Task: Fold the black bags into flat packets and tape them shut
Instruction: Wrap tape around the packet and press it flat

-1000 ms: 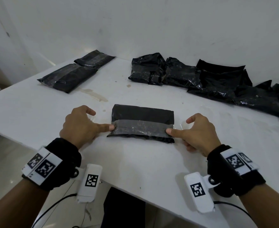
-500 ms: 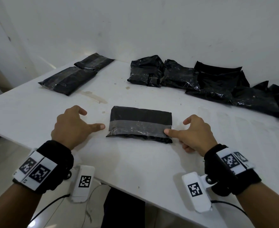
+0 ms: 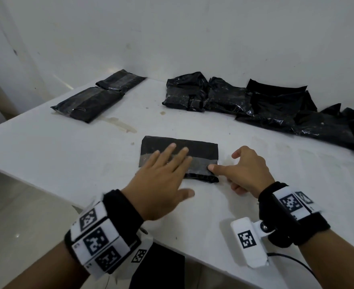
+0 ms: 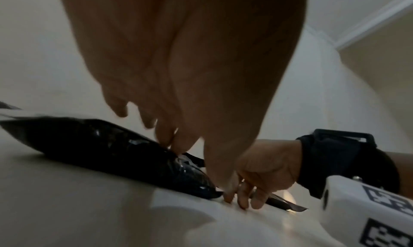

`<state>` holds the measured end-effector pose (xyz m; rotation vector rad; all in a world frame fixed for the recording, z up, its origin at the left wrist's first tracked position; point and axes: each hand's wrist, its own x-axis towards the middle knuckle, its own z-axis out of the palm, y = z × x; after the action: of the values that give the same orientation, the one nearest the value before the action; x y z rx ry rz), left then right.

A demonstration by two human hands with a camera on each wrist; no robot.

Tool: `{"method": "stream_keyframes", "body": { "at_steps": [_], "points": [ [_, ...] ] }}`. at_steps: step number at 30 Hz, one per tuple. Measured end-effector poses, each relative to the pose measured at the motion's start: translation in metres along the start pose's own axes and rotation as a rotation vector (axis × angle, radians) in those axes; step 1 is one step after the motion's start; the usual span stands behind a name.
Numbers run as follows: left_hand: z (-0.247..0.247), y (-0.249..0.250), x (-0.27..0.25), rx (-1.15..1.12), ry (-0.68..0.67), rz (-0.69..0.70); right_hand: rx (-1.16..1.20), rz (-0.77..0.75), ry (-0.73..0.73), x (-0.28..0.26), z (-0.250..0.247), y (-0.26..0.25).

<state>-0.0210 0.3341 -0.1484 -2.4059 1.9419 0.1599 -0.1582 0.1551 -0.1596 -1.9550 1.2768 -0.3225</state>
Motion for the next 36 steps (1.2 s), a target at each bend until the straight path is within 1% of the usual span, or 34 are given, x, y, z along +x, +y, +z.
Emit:
{"method": "stream_keyframes", "body": {
  "at_steps": [1, 2, 4, 8, 11, 13, 16, 17, 18, 19, 22, 24, 30, 34, 36],
  "points": [
    [0.003, 0.002, 0.000, 0.035, -0.080, -0.014, -0.006, 0.004, 0.002, -0.001, 0.000, 0.000],
    [0.006, 0.003, 0.000, 0.059, -0.115, -0.024, -0.013, 0.005, 0.003, -0.001, 0.000, -0.001],
    [0.009, 0.001, 0.000, 0.084, -0.154, -0.031, -0.025, 0.006, 0.007, -0.001, 0.000, -0.001],
    [0.007, 0.003, -0.001, 0.059, -0.222, -0.036, -0.039, 0.006, 0.000, -0.002, -0.001, -0.001],
    [0.000, 0.003, 0.000, -0.071, -0.223, -0.041, -0.040, 0.012, -0.007, -0.002, -0.001, -0.001],
    [-0.012, 0.000, 0.002, -0.215, -0.154, -0.039, -0.044, 0.017, -0.015, -0.001, -0.001, -0.002],
    [-0.033, -0.012, 0.015, -0.339, 0.080, -0.032, -0.042, 0.014, -0.027, -0.001, -0.002, -0.002],
    [-0.040, -0.017, 0.023, -0.354, 0.124, -0.052, -0.042, 0.011, -0.029, -0.002, -0.002, -0.002],
    [-0.046, -0.024, 0.032, -0.353, 0.125, -0.082, -0.045, 0.009, -0.030, -0.002, -0.002, -0.002],
    [-0.050, -0.030, 0.042, -0.338, 0.085, -0.112, -0.046, 0.011, -0.031, -0.002, -0.002, -0.002],
    [-0.058, -0.040, 0.070, -0.297, -0.152, -0.167, -0.016, 0.032, -0.038, -0.004, -0.003, -0.002],
    [-0.063, -0.041, 0.084, -0.298, -0.253, -0.194, 0.004, 0.045, -0.048, -0.004, -0.003, -0.002],
    [-0.063, -0.042, 0.104, -0.301, -0.371, -0.234, 0.135, 0.070, -0.091, -0.002, -0.006, -0.001],
    [-0.066, -0.038, 0.103, -0.294, -0.428, -0.210, 0.233, 0.093, -0.116, -0.002, -0.011, 0.000],
    [-0.068, -0.034, 0.102, -0.275, -0.423, -0.195, 0.252, 0.094, -0.122, 0.000, -0.012, 0.001]
  ]
}}
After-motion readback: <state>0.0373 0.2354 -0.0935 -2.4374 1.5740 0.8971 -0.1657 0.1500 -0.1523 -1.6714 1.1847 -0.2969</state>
